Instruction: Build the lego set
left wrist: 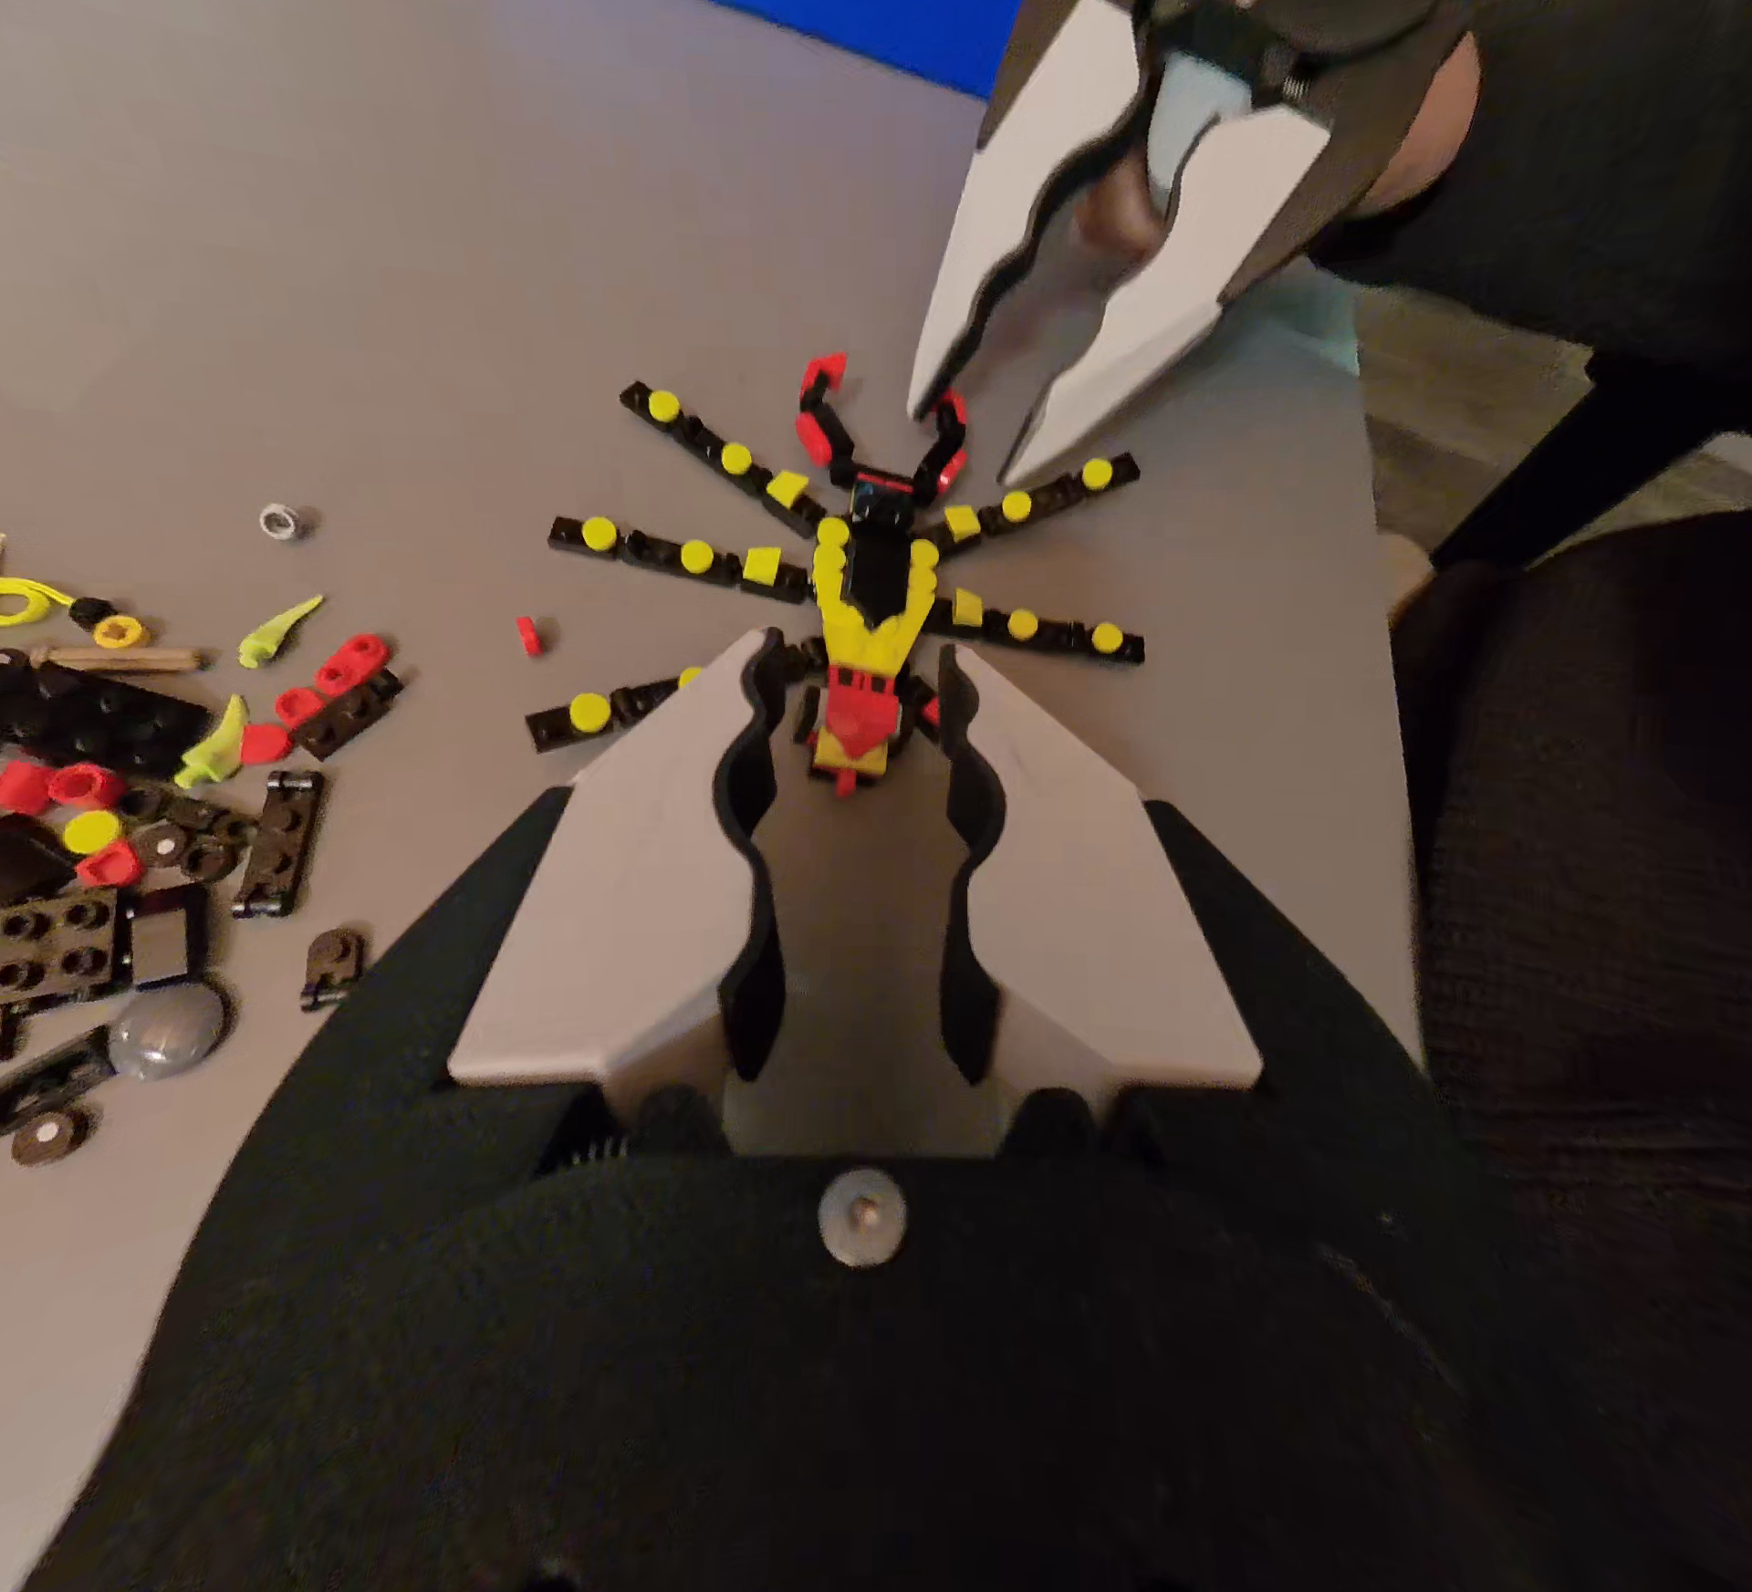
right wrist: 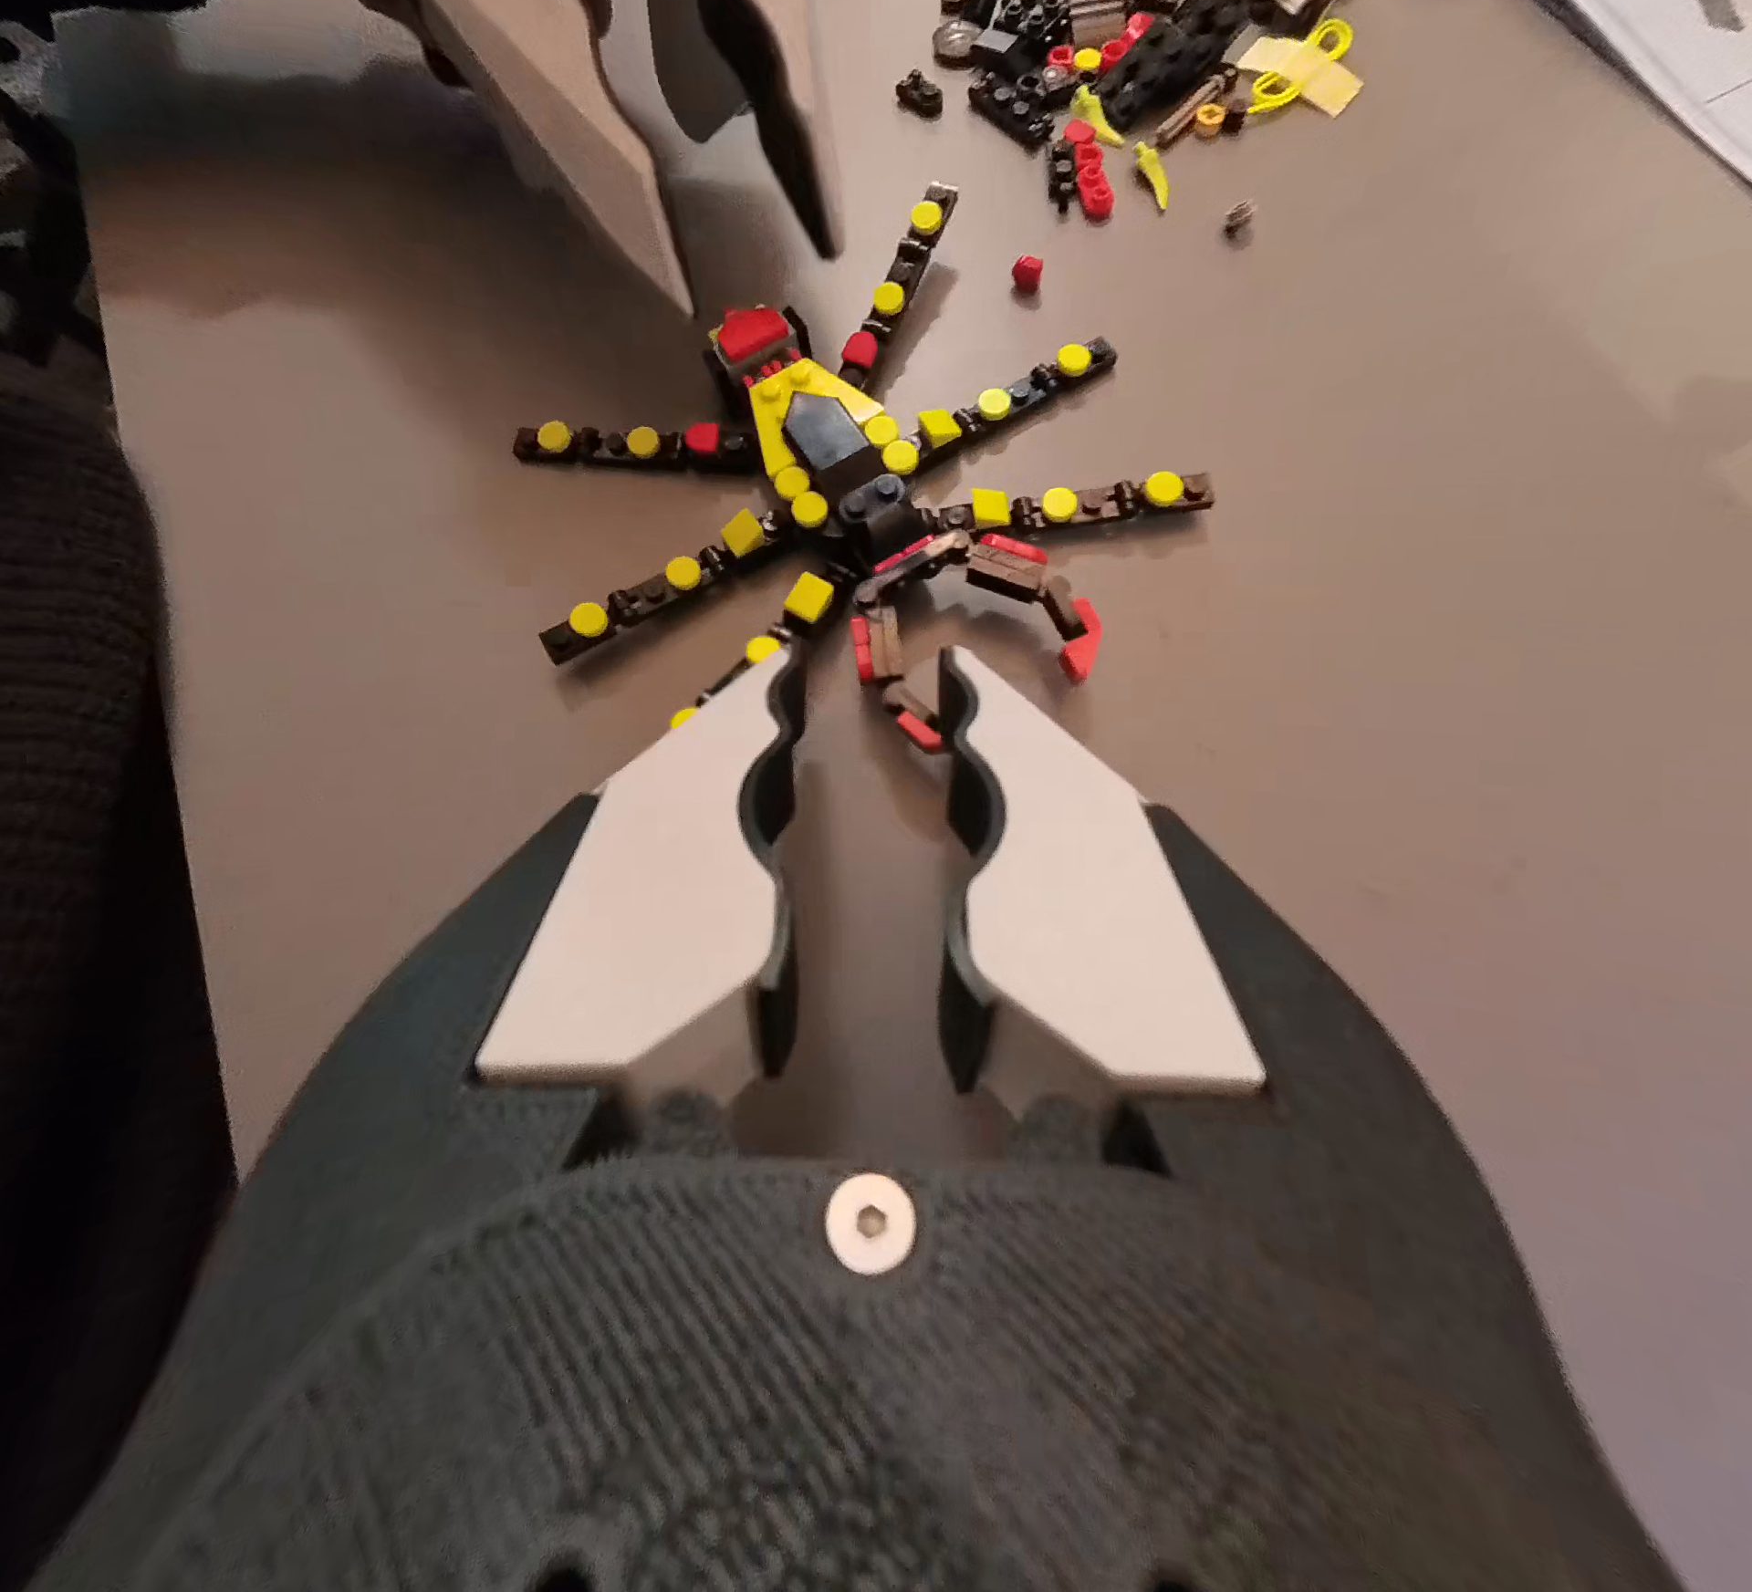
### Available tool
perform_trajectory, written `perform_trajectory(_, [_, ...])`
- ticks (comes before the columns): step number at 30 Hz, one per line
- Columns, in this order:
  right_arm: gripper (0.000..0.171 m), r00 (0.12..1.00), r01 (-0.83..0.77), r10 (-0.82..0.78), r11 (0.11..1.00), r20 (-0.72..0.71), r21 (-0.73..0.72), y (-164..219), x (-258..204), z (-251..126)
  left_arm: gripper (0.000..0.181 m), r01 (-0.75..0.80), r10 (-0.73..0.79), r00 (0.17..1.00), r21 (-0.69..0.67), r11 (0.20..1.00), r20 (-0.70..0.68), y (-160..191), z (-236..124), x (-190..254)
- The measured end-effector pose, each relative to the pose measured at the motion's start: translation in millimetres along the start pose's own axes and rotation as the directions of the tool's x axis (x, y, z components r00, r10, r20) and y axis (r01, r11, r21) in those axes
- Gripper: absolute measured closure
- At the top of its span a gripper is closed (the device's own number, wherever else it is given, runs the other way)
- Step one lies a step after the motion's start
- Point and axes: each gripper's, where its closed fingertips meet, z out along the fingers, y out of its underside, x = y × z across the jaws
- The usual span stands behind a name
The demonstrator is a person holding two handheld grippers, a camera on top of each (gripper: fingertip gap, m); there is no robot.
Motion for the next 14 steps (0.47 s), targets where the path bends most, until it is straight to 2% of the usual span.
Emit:
perform_trajectory(1, [0.144,1.000,0.000,0.000,1.000,0.008,-0.006,0.3,-2.2,1.7,0.149,0.000,0.000,1.000,0.005,1.000,0.002,-1.2,2.4,1.2])
perform_trajectory(6, [0.145,0.999,0.007,-0.006,1.000,0.049,-0.013,-1.3,-14.0,6.7,0.138,-0.066,0.070,0.997,-0.088,0.994,0.044,12.2,18.0,5.7])
perform_trajectory(10, [0.146,1.000,0.016,-0.016,1.000,0.014,-0.008,-0.9,-6.4,1.8,0.139,-0.051,0.054,0.997,-0.072,0.996,0.048,11.4,13.9,1.7])
perform_trajectory(14, [0.144,0.996,-0.001,-0.008,0.995,0.092,0.102,-19.3,-17.3,-7.3,0.139,-0.021,0.023,0.999,-0.043,0.999,0.035,8.7,7.7,-1.8])
